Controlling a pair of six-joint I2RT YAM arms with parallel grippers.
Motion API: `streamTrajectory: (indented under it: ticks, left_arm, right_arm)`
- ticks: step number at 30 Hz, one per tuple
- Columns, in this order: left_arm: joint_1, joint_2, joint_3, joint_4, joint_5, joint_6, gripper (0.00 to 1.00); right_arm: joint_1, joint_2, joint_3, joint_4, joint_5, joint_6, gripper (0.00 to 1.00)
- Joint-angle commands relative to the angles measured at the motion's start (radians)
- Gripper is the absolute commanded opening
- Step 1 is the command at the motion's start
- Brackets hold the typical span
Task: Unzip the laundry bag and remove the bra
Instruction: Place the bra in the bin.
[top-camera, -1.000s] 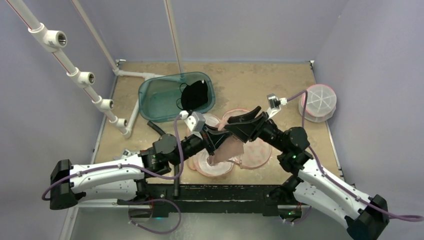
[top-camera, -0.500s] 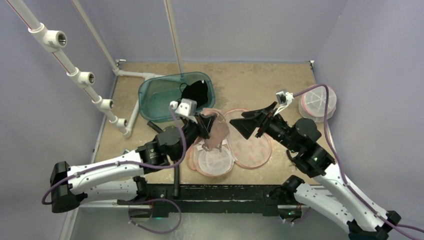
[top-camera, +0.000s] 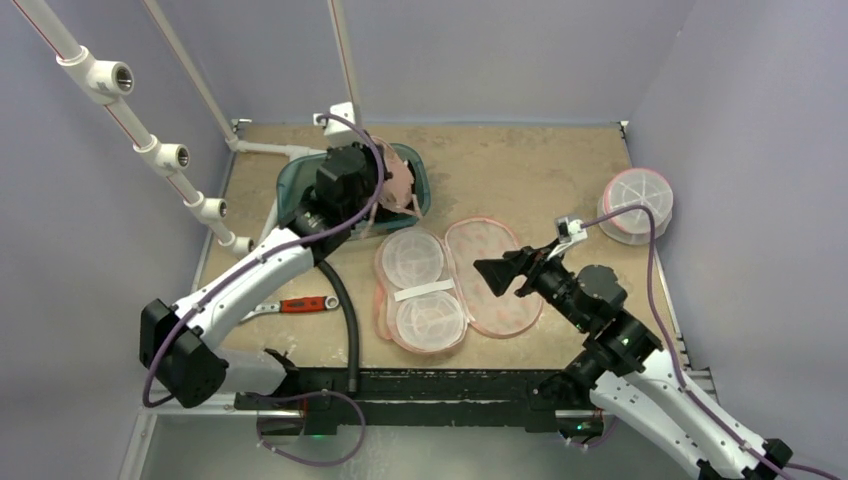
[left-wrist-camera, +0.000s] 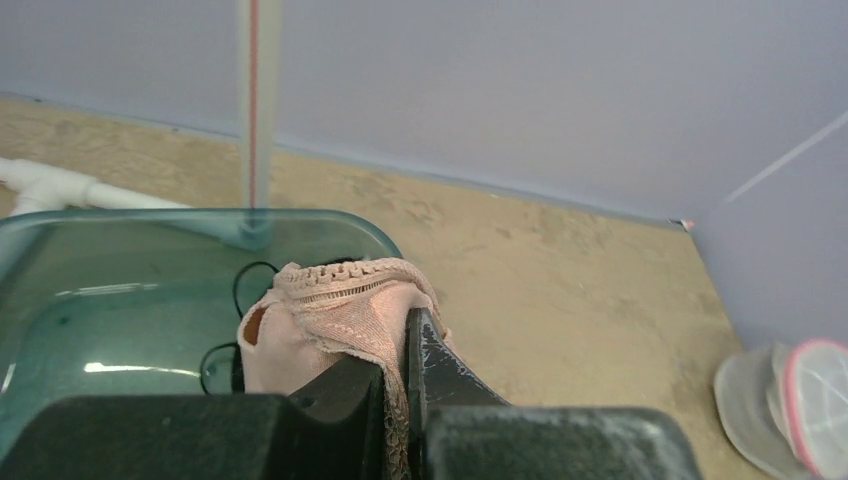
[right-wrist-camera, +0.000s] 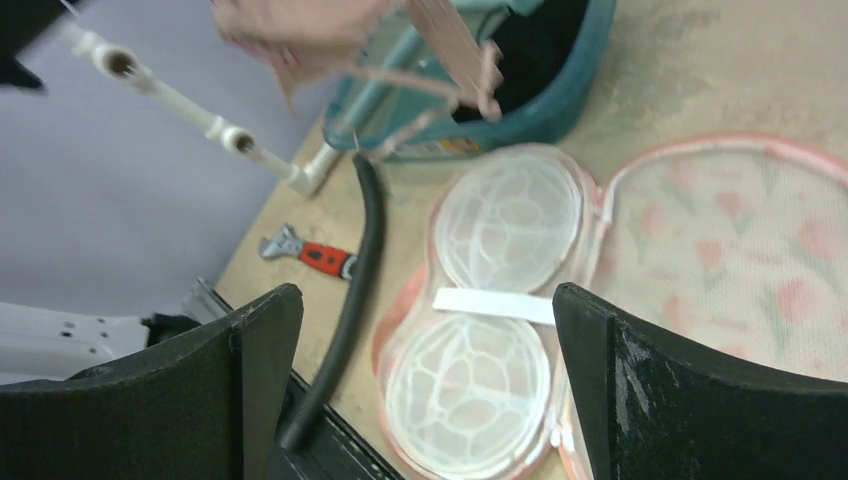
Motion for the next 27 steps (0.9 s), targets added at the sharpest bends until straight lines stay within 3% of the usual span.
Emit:
streamTrajectory:
  ticks: [1, 9, 16, 27]
  left_arm:
    - [0.1, 0.06, 0.104, -0.009, 0.036, -0.018, 0.0]
    - [0.151, 0.228, 0.188, 0.026, -0.049, 0.087, 0.0]
    - [0.239, 0.301, 0.212, -0.011, -0.144, 0.092, 0.0]
    - [0.261, 0.365, 0.265, 0.032, 0.149, -0.061, 0.0]
  right_arm:
    - [0.005, -0.021, -0.053, 0.074, -0.008, 0.007, 0.98]
    - [0.005, -0.03, -0.13, 0.155, -0.034, -0.008, 0.98]
    - [0.004, -0.031, -0.172, 0.173, -0.061, -0.008, 0.98]
    - [0.005, 0.006, -0.185, 0.223, -0.075, -0.02, 0.98]
